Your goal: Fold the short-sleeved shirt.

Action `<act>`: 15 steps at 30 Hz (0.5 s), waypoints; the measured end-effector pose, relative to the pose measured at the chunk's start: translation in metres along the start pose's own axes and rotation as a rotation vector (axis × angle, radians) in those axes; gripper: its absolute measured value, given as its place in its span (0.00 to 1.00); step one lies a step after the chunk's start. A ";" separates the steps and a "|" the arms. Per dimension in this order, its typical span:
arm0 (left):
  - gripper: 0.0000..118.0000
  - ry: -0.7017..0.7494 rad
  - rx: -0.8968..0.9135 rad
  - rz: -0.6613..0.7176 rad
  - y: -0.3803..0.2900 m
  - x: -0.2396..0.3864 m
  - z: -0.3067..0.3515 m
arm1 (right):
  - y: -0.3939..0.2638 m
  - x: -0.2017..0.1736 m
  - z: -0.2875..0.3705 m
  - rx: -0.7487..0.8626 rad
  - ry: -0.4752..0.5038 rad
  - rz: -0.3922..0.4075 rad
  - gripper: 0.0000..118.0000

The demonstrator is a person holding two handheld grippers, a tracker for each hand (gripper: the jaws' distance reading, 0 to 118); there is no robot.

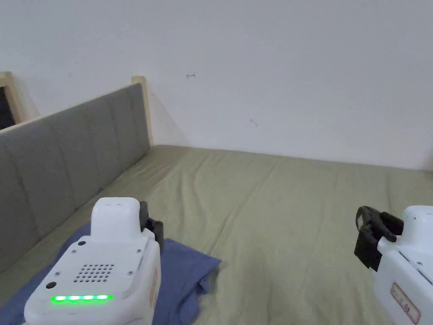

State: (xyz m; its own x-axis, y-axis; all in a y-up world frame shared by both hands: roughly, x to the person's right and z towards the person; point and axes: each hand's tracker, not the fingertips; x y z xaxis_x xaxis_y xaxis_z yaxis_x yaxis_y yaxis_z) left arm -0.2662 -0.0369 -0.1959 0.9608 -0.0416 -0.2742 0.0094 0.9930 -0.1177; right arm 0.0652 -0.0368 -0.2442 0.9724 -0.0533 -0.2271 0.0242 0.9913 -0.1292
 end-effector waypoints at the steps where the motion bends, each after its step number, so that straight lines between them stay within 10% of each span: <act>1: 0.00 0.035 -0.012 0.013 -0.003 -0.021 0.004 | -0.001 -0.015 -0.006 -0.009 0.051 0.000 0.00; 10: 0.00 0.152 -0.146 0.101 -0.013 -0.110 0.002 | -0.013 -0.060 -0.029 -0.108 0.233 0.017 0.00; 15: 0.00 -0.062 -0.675 0.156 -0.045 -0.141 -0.108 | -0.022 -0.037 -0.031 -0.183 0.224 0.056 0.00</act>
State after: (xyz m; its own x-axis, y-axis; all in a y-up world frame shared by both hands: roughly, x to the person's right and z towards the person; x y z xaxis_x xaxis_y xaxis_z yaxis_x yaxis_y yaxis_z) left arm -0.4321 -0.0880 -0.2547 0.9513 0.1219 -0.2833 -0.2847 0.7000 -0.6549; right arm 0.0218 -0.0607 -0.2631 0.8950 -0.0447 -0.4438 -0.0900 0.9564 -0.2778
